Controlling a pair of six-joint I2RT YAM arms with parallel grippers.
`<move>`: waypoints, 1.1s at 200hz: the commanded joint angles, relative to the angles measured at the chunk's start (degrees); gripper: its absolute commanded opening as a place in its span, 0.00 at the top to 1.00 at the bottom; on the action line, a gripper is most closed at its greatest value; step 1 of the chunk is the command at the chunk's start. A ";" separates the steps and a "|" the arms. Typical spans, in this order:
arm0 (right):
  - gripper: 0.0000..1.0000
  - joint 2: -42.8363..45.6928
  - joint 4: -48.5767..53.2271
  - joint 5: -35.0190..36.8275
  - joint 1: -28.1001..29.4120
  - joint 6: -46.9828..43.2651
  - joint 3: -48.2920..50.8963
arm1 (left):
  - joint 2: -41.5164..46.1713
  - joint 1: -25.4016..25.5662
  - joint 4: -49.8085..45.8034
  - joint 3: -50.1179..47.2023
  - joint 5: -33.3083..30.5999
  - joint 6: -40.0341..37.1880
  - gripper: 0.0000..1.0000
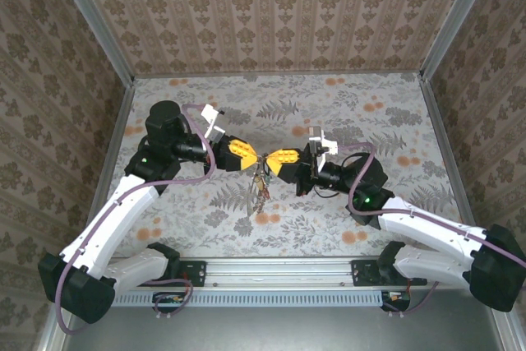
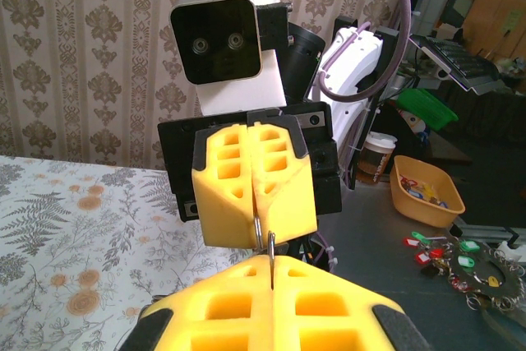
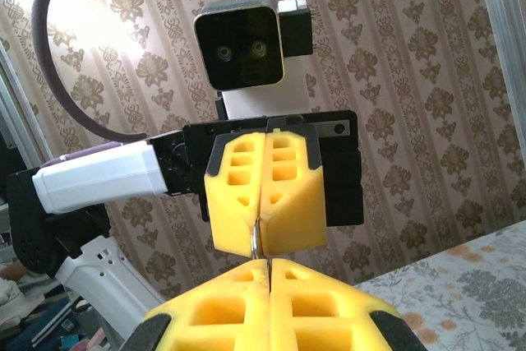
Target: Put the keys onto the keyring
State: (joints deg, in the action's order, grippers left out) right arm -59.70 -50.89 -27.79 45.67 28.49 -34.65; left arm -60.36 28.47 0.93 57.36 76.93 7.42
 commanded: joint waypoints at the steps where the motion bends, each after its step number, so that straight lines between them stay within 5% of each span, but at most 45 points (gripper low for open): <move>1: 1.00 2.29 0.01 0.18 0.52 -0.39 -0.06 | 1.32 0.01 2.93 -0.08 1.03 0.86 1.00; 220: 1.00 -0.95 -1.55 -1.30 0.80 -0.54 -2.69 | 1.32 0.09 3.04 -0.01 1.21 0.75 1.00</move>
State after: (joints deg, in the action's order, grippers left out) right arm -60.03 -50.59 -27.88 46.00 28.45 -34.87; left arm -60.31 28.34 1.83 57.32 76.75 7.57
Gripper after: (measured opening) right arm 0.064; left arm 0.045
